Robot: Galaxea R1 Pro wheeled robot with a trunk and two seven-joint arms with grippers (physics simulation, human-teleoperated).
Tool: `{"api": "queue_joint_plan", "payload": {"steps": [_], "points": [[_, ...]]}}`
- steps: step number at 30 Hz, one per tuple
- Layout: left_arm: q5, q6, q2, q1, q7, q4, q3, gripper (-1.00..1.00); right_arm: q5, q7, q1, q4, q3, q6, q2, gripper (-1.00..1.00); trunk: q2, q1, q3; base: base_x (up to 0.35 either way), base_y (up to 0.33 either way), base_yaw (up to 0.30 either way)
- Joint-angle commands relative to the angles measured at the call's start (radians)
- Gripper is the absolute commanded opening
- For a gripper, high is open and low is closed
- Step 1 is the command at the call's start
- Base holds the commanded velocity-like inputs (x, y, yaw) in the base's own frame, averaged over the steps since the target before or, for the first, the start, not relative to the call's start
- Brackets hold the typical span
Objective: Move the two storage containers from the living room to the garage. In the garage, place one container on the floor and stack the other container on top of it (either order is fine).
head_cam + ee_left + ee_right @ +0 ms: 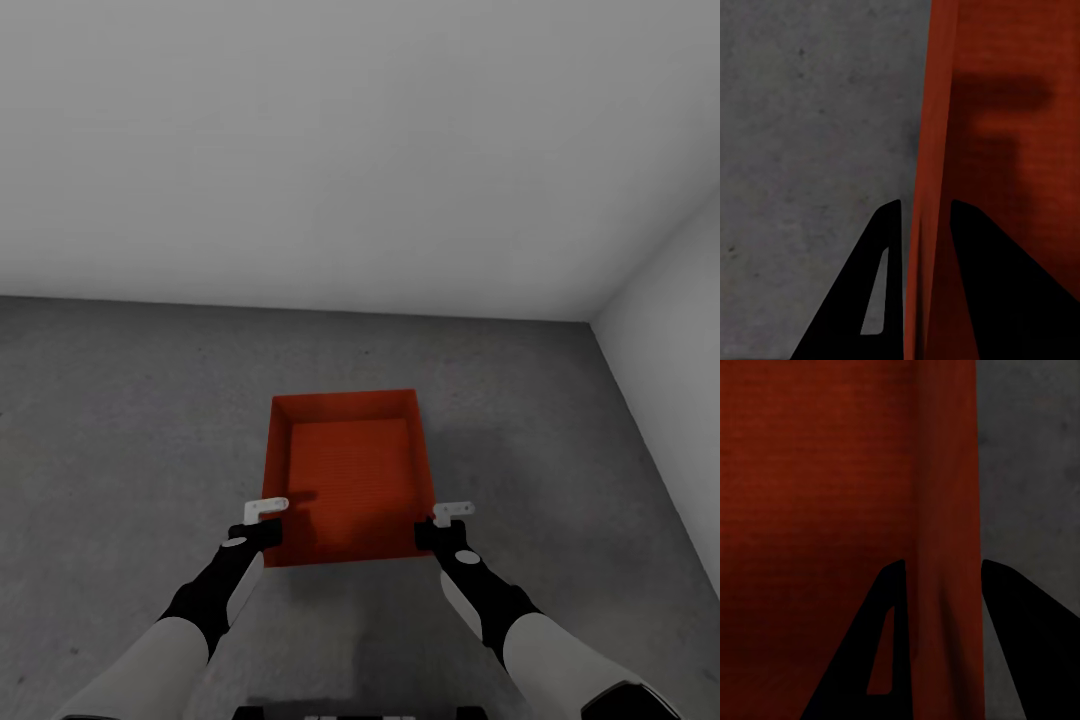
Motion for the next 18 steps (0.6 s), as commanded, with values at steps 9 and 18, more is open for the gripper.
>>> {"api": "queue_joint_plan", "payload": {"steps": [9, 18], "points": [[-0.017, 0.006, 0.001, -0.001, 0.02, -0.006, 0.035, -1.0, -0.017, -0.084, -0.001, 0.053, -0.004, -0.006, -0.052, -1.0, -0.064, 0.035, -0.029, 0.0, 0.0, 0.0], [-0.017, 0.006, 0.001, -0.001, 0.02, -0.006, 0.035, -1.0, -0.017, -0.084, 0.0, 0.053, -0.004, -0.006, -0.052, -1.0, -0.127, 0.069, -0.057, 0.0, 0.0, 0.0]]}}
